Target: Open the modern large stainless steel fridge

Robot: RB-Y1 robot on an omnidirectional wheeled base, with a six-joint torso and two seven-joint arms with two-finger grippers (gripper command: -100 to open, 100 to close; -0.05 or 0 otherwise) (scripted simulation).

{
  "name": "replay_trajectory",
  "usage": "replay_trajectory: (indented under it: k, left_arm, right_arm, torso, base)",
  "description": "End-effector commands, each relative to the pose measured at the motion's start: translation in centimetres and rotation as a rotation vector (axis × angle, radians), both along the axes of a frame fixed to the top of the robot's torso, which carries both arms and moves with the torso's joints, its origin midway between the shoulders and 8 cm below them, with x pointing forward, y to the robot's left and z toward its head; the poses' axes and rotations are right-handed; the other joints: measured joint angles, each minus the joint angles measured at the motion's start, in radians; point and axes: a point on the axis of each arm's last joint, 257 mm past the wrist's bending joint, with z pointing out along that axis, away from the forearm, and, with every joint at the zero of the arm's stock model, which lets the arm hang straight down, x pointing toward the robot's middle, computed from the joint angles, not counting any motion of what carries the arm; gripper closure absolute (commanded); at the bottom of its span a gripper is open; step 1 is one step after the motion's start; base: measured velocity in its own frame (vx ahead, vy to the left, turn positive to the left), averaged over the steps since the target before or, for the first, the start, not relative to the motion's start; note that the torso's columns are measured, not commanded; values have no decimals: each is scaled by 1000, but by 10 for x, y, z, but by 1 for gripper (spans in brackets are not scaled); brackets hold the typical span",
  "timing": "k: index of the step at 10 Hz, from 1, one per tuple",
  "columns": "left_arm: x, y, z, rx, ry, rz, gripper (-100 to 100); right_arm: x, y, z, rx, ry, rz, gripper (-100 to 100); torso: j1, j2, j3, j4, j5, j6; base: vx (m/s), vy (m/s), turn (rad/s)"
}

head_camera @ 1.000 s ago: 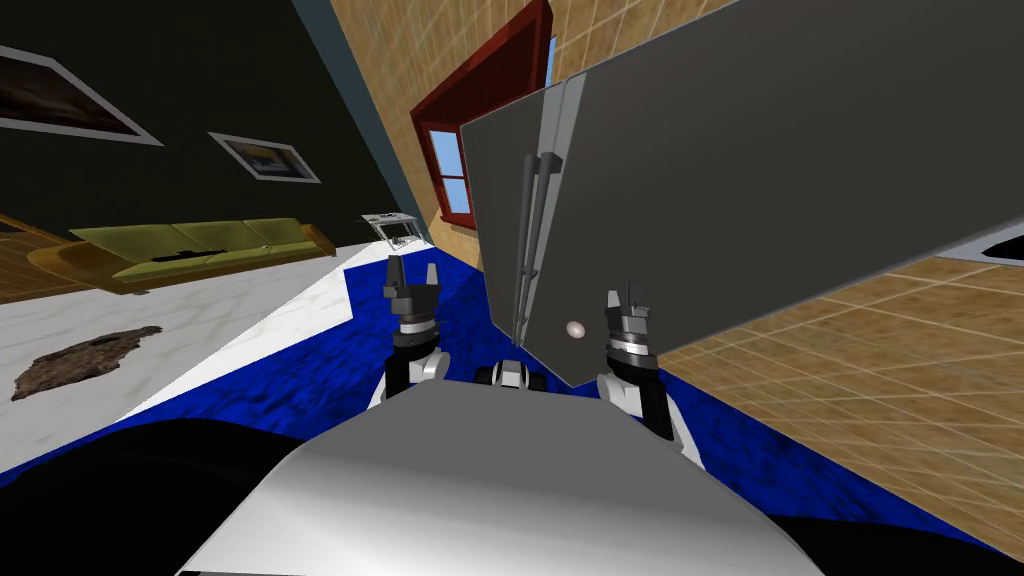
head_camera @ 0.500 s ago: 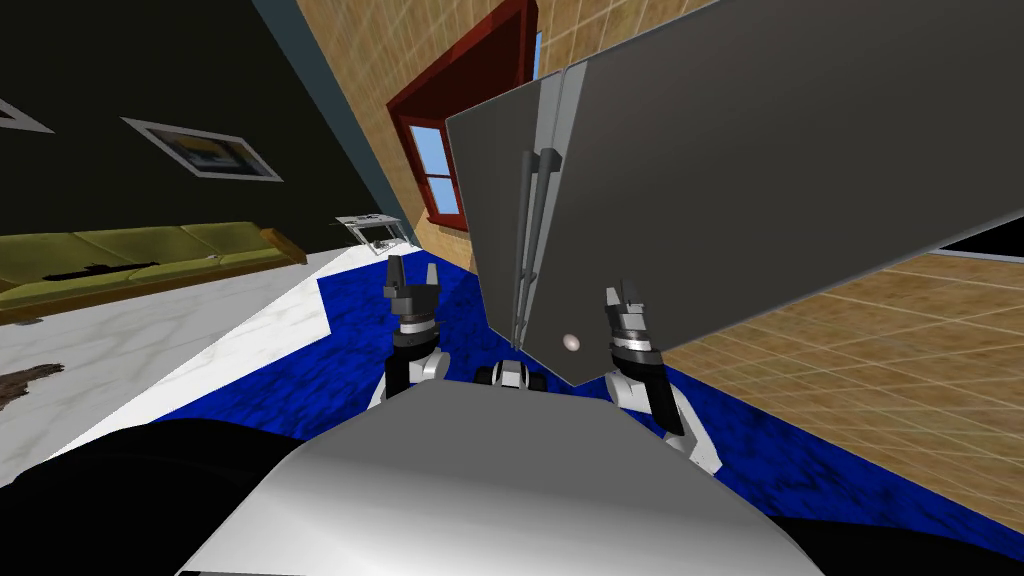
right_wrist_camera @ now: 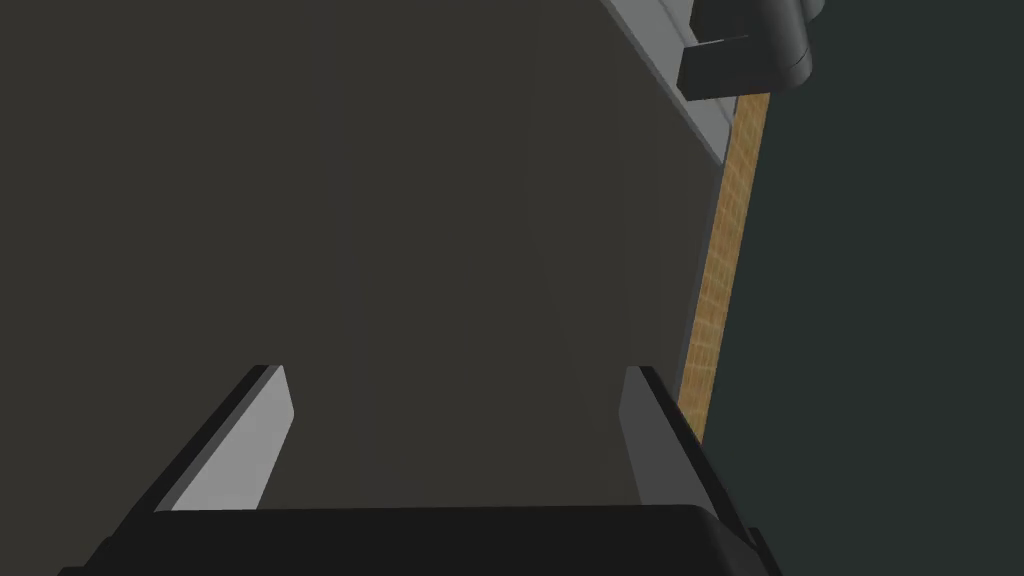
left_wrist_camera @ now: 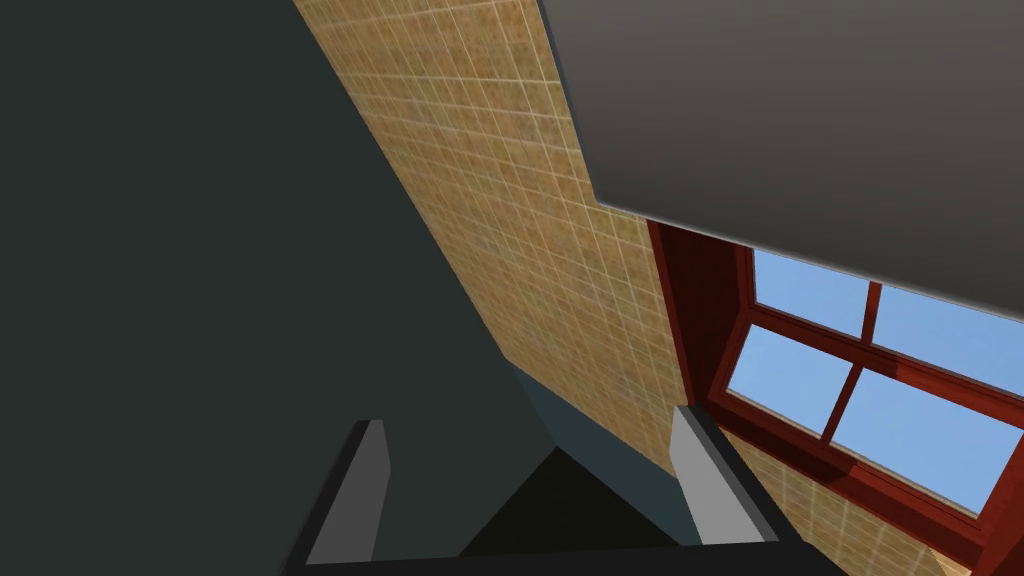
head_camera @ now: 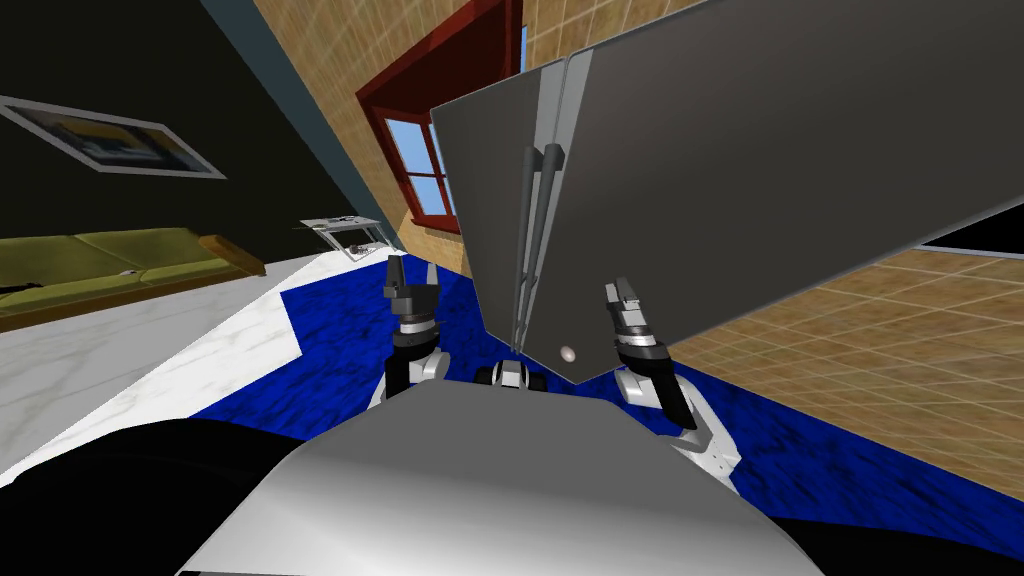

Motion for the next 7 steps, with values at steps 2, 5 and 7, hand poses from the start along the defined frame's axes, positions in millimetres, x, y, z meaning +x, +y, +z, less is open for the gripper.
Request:
replay_trajectory:
  k: [2,5,7]
  left_arm:
    - [0,0,0,0,0,0,0]
    - [0,0,0,0,0,0,0]
    - [0,0,0,0,0,0,0]
  right_arm:
    - [6,5,6,-118,-7,21,-100]
    - [9,8,10,-188,-10,36,-100]
    - [12,10,13,-248,-16,45,-100]
  torso:
    - [-3,1,1,0,-1,0]
    - [-1,0,0,0,0,1]
    - [1,0,0,0,0,1]
  base:
    - [68,92,-172]
    - [64,86,-155]
    - [61,115,-180]
